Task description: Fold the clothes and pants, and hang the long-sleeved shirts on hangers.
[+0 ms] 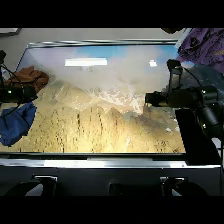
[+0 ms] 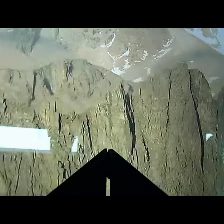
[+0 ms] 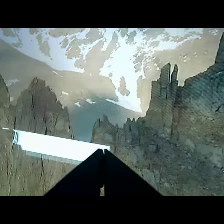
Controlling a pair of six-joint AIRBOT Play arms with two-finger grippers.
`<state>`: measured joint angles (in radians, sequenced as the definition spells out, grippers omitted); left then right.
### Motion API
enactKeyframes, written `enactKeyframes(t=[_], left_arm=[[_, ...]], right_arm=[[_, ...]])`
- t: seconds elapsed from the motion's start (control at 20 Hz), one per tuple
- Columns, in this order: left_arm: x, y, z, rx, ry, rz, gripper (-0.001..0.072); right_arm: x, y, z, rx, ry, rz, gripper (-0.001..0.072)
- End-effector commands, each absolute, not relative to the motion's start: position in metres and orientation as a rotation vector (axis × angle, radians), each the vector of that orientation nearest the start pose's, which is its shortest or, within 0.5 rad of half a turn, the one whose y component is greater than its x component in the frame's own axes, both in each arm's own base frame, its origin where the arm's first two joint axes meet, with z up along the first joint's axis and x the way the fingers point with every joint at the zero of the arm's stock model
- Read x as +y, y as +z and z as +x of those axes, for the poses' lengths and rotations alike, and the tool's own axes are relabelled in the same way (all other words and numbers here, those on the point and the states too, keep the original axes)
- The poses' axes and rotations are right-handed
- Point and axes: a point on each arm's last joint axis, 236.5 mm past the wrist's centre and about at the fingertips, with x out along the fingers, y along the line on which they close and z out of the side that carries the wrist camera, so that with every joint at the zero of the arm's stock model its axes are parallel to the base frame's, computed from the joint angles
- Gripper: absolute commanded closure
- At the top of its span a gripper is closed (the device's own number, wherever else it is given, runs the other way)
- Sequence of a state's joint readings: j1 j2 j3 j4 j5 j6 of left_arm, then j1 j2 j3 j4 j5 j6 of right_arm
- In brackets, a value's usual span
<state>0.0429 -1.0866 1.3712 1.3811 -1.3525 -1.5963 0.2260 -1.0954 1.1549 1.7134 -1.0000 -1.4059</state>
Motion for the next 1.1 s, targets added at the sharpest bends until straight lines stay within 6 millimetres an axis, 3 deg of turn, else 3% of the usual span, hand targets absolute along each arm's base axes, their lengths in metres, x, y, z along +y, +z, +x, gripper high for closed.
enactKeyframes(t=[0.0, 0.7, 0.75, 0.8, 0.85, 0.9, 1.05], left_arm=[[-0.028, 0.147, 0.366, 1.062, -0.094, -0.181, 0.0690], [-0.027, 0.152, 0.375, 1.022, -0.090, -0.183, 0.0688], [-0.027, 0.151, 0.375, 1.023, -0.089, -0.182, 0.0647], [-0.023, 0.149, 0.375, 1.028, -0.075, -0.171, 0.0543], [-0.016, 0.145, 0.373, 1.049, -0.038, -0.169, 0.0147], [-0.001, 0.141, 0.371, 1.064, 0.063, -0.214, -0.0013], [0.066, 0.132, 0.368, 1.034, 0.298, -0.221, -0.0013]], right_arm=[[0.118, 0.097, 0.389, 0.971, 0.205, 0.171, 0.0680], [0.119, 0.098, 0.389, 0.967, 0.205, 0.172, 0.0680], [0.119, 0.098, 0.389, 0.966, 0.205, 0.172, 0.0680], [0.119, 0.098, 0.390, 0.966, 0.205, 0.172, 0.0680], [0.119, 0.098, 0.390, 0.964, 0.205, 0.172, 0.0680], [0.119, 0.098, 0.390, 0.965, 0.206, 0.173, 0.0680], [0.119, 0.099, 0.390, 0.965, 0.207, 0.175, 0.0680]])
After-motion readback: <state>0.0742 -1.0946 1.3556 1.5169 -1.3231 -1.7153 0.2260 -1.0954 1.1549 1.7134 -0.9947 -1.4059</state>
